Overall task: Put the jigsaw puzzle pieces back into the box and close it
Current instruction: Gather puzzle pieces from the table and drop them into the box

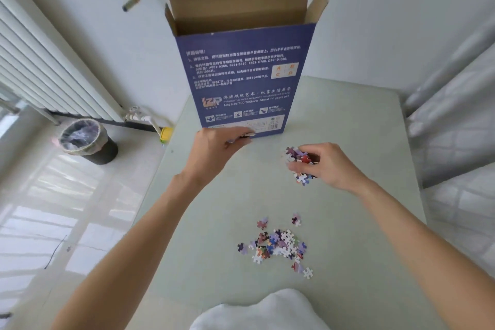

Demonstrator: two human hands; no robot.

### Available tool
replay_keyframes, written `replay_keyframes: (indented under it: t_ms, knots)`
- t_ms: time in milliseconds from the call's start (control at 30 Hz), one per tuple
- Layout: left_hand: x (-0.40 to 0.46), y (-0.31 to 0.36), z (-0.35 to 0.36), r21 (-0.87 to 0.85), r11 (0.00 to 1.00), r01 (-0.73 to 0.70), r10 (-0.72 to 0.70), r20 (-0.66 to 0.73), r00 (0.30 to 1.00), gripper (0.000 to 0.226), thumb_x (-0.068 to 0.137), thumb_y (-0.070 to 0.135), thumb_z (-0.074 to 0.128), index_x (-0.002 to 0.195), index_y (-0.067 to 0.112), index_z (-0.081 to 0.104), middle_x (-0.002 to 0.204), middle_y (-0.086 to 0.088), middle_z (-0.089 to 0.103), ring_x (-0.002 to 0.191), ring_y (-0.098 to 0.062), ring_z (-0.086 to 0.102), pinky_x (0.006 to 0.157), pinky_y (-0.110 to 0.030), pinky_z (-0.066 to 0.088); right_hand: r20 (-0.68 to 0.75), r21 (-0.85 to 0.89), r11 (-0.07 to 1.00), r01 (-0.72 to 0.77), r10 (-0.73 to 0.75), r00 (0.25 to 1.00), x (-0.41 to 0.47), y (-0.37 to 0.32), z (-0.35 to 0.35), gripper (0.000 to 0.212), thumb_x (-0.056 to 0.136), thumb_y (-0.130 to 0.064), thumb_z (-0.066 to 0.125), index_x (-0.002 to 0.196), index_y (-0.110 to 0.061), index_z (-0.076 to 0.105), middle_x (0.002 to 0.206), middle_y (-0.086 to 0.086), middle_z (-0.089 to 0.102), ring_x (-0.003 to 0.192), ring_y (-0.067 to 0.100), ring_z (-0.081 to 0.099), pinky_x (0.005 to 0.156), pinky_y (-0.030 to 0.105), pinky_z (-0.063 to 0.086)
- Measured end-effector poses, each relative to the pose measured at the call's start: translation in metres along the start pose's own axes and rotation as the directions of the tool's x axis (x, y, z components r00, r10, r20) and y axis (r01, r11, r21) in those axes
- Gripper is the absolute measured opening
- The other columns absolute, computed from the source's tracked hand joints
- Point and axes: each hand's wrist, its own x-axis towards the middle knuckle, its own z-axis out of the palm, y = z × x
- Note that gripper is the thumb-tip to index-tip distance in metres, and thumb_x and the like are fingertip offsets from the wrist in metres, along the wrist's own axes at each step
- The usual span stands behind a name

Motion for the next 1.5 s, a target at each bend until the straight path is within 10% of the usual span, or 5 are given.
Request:
replay_keyframes:
  t_ms: [267,467,800,967,1500]
  knots:
    - [0.15,0.036,-0.074,0.16,0.965,-0.21,0.245,-0.25,0.937,0.017,0.086,0.019,0.065,0.101,0.015,0.072,0.087,0.003,0.072,0.067,-0.013,0.066,0.069,-0.024,0.053,-0.197,0.013,0.958,0.286,-0.278,0.94,0.092,-0.102,-0.095,0.006,0.078,-0.028,0.073,0.083,-0.026,0.07,0.067,-0.015,0.066,0.062,-0.001,0.054,0.062,0.019,0.041]
    - [0.202,0.015,-0.083,0.396,0.916,-0.058,0.08,-0.038,0.996,0.02,0.09,0.026,0.059,0.107,0.019,0.068,0.092,-0.006,0.071,0.085,-0.028,0.064,0.072,-0.029,0.047,-0.357,-0.1,0.911,0.4,-0.408,0.84,0.156,-0.145,-0.129,0.012,0.082,-0.023,0.071,0.079,-0.033,0.064,0.061,-0.023,0.059,0.056,-0.007,0.052,0.059,0.008,0.036]
    - [0.196,-0.008,-0.086,0.484,0.875,0.022,-0.068,0.078,0.995,0.029,0.09,0.044,0.053,0.071,0.023,0.058,0.06,0.005,0.053,0.068,-0.028,0.056,0.054,-0.028,0.033,-0.076,-0.449,0.807,0.383,-0.462,0.884,0.215,-0.133,-0.103,0.024,0.084,-0.022,0.067,0.107,-0.015,0.069,0.089,-0.006,0.069,0.074,-0.002,0.055,0.066,0.014,0.036]
    - [0.192,-0.011,-0.089,0.297,0.954,0.048,-0.054,0.01,0.999,0.016,0.083,0.031,0.066,0.097,0.025,0.069,0.079,0.009,0.063,0.077,-0.013,0.061,0.071,-0.026,0.047,0.029,-0.573,0.759,0.308,-0.357,0.934,0.22,-0.136,-0.095,0.03,0.085,-0.023,0.064,0.114,-0.024,0.058,0.097,0.005,0.065,0.083,0.024,0.057,0.074,0.037,0.045]
    - [0.19,-0.01,-0.089,0.359,0.932,-0.049,0.068,-0.041,0.997,0.014,0.089,0.031,0.059,0.093,0.025,0.071,0.085,0.01,0.069,0.077,-0.006,0.06,0.072,-0.025,0.05,-0.097,-0.581,0.765,0.28,-0.406,0.909,0.217,-0.137,-0.095,0.01,0.086,-0.027,0.062,0.093,-0.026,0.069,0.089,-0.004,0.069,0.075,0.014,0.056,0.073,0.032,0.046]
